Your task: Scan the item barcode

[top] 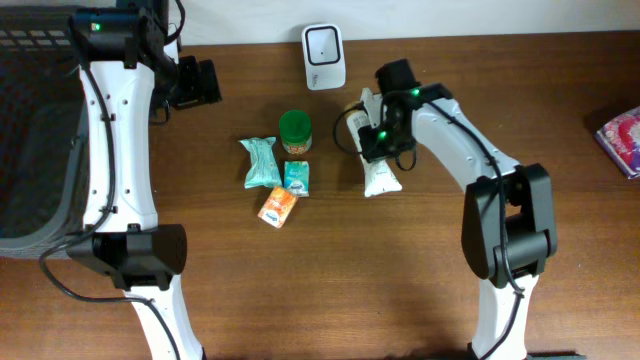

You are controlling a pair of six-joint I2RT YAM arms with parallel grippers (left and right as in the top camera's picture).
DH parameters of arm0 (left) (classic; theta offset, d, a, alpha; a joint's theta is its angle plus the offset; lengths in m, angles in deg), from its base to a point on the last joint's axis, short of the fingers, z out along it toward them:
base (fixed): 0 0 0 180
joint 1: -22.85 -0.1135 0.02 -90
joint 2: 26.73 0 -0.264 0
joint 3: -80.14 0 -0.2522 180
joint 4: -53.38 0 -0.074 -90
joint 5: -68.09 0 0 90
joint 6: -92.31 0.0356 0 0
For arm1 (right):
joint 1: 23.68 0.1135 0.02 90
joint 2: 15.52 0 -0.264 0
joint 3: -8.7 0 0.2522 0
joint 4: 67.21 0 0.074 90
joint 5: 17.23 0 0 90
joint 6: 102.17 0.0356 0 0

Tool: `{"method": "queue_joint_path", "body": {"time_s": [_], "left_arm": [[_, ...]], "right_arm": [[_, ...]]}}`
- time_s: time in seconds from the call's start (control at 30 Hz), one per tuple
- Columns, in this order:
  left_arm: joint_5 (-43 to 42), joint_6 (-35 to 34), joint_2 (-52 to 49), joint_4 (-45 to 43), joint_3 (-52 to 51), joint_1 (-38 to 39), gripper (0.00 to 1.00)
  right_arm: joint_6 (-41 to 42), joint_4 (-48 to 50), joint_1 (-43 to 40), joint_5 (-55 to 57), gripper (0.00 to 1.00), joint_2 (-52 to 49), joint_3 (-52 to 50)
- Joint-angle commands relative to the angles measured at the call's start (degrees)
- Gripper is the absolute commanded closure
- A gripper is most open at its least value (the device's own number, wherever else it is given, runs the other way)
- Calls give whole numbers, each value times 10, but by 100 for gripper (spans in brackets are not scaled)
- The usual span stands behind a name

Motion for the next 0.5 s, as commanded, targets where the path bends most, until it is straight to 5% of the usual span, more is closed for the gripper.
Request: {"method": "queue_joint_path", "body": {"time_s": [0.0, 0.1, 0.13, 0.3, 0.47], "left_arm": [[4, 7, 10, 1, 3, -1, 1], [4, 7, 10, 1, 3, -1, 1], [4, 7, 10, 1, 3, -1, 1], [4, 7, 10, 1, 3, -1, 1], [4, 7, 10, 1, 3, -1, 1]], "right_arm": [[39, -1, 13, 49, 65, 2, -46], [39, -16, 17, 27, 65, 6, -41], [41, -39, 10, 14, 48, 10, -14], [21, -92, -85, -126, 16, 13, 68], [-113, -102, -194, -329, 16, -3, -7]]}}
